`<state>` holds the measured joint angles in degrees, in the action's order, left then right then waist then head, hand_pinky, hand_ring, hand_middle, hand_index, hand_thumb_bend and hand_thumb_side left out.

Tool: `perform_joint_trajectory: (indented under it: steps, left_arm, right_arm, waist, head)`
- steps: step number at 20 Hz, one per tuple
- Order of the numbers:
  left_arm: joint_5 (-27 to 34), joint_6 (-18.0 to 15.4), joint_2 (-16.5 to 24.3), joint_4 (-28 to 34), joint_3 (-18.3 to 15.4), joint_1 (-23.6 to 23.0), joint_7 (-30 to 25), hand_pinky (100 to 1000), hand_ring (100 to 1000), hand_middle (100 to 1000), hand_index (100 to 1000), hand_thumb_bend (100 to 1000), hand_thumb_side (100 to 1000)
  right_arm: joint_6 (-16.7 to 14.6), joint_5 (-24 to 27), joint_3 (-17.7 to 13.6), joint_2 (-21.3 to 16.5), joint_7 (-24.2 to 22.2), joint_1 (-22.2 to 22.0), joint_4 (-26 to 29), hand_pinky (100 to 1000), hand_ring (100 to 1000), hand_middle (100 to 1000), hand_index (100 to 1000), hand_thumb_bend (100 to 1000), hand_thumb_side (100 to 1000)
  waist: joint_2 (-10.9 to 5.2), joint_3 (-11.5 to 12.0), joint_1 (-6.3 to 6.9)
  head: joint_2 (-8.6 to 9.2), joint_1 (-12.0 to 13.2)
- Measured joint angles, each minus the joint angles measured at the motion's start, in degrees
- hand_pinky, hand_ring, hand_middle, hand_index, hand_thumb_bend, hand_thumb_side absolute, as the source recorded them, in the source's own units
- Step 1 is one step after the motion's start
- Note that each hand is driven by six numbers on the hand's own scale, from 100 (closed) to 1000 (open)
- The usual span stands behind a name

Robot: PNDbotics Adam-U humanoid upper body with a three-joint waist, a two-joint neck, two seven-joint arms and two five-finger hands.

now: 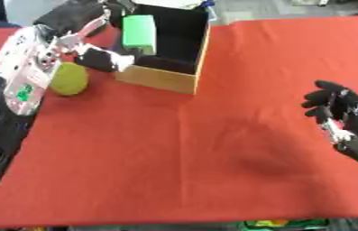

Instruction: Pick up objects on the table and place them in the box.

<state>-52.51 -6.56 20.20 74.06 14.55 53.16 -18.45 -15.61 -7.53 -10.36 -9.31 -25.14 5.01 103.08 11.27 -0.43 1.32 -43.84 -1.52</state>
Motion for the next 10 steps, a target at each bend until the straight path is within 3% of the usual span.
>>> perform_joint_trajectory:
  steps: [6,10]
  left_arm:
    - [-5.9,4.8,-5.3,-9.9,-3.5,3.7,4.3,691,626,592,836,213,467]
    - [-9.9,7.4,-8.1,-16.6,-6.4,5.3,8.3,703,654,658,876,262,562]
  right_arm:
    - [-0.2,0.0,0.6,0.0,-0.8,0.0,0.0,665,722,710,906,100,470]
    - [-0.3,0.1,0.9,0.0,-1.3,0.0,-0.1,665,722,710,907,100,470]
  waist:
    - [0.04,-1.4,0.06]
    - [0.06,-2.2,0.27]
  head:
    - [0.0,0.5]
    - [0.0,0.8]
